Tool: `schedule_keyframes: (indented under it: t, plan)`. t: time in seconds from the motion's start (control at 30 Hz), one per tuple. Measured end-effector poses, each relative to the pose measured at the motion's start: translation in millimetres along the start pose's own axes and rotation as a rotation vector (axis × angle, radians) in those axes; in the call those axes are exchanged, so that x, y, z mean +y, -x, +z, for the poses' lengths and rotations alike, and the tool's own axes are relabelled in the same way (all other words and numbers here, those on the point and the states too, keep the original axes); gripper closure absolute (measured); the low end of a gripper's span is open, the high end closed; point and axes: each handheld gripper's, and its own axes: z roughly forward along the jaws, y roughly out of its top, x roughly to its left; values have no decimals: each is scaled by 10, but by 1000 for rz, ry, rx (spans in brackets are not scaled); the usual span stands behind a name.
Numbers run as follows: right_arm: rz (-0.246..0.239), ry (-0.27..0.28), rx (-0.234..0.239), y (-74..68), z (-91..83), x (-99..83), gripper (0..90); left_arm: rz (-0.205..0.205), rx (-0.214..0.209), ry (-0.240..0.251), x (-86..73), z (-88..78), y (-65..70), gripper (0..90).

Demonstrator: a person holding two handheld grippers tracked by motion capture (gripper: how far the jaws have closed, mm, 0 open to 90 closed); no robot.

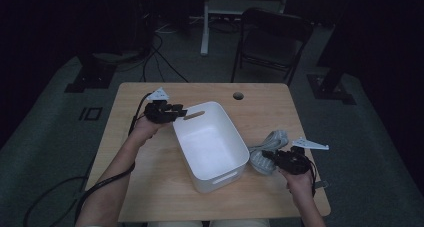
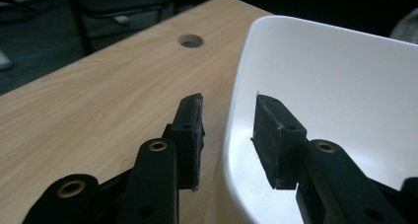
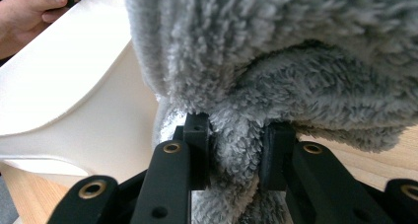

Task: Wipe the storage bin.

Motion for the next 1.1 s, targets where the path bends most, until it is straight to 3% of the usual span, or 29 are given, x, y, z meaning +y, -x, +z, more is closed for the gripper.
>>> schedule_keyframes:
  t: [0.13,0.27,0.47,0.57,0.67,0.7,0.87,0.97,1.1]
  plan:
    - [4,-3,0,11,1,-8,710,35,-6,-26,50,83,25,722]
    - [1,-3,-2,12,-5,-12,710,30,13,-51,67,109,12,804]
    - [1,3,-7,16,-28,-4,710,32,35,-58,34,59,48,840]
    - [3,6,-9,21,-36,-2,710,15,36,-52,-7,7,57,863]
    - [6,8,-13,25,-48,1,710,-17,64,-21,-101,-95,82,876]
    - [7,12,-14,31,-58,5,710,-54,74,-7,-154,-157,85,877]
    - [9,15,-14,47,-72,14,710,-71,123,-7,-205,-237,137,876]
    - [6,14,-13,34,-71,14,710,-75,187,-13,-246,-305,204,874]
    - [-3,7,-4,0,-65,14,710,-105,199,15,-323,-386,201,875]
